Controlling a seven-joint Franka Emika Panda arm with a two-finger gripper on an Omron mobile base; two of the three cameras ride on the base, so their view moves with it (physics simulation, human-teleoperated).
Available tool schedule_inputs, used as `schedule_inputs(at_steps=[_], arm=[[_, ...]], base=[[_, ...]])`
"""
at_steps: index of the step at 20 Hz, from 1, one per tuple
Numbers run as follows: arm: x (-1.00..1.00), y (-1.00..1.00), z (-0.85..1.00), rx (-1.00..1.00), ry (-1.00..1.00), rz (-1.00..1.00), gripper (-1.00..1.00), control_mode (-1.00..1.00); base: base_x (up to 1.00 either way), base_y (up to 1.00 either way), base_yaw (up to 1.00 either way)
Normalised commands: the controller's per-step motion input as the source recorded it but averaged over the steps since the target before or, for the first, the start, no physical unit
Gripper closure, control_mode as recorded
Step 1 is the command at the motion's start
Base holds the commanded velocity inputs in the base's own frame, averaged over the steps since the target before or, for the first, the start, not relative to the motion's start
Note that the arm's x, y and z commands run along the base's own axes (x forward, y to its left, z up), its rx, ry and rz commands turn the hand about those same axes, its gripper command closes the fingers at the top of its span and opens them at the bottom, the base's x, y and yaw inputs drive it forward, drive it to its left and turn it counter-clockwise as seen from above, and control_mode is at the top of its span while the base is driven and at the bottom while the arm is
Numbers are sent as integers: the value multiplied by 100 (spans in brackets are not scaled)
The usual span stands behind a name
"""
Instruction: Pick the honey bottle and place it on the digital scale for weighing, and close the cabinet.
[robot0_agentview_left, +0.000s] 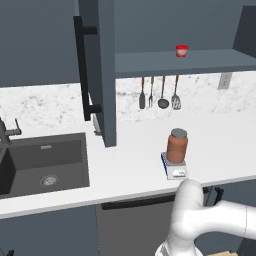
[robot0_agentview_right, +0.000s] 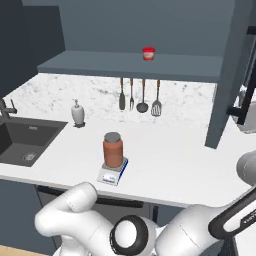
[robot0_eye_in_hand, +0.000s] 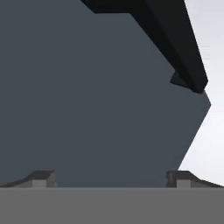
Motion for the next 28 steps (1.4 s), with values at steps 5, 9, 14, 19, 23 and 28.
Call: schedule_inputs(at_steps=[5,9,14,19,23,28], arm=[[30,100,75,-5,-47,7,-100,-100],[42,100,50,-4,-9,0,-100,-100],[53,100,16,-5,18,-1,-100,-100],[66,94,4,-4,37,-16,-100,-100],[97,100,0,-3,46,-28,-100,-100],[100,91,-35,0,24,-21,-100,-100]], base=[[0,0,0],[0,0,0],[0,0,0],[0,0,0],[0,0,0],[0,0,0]])
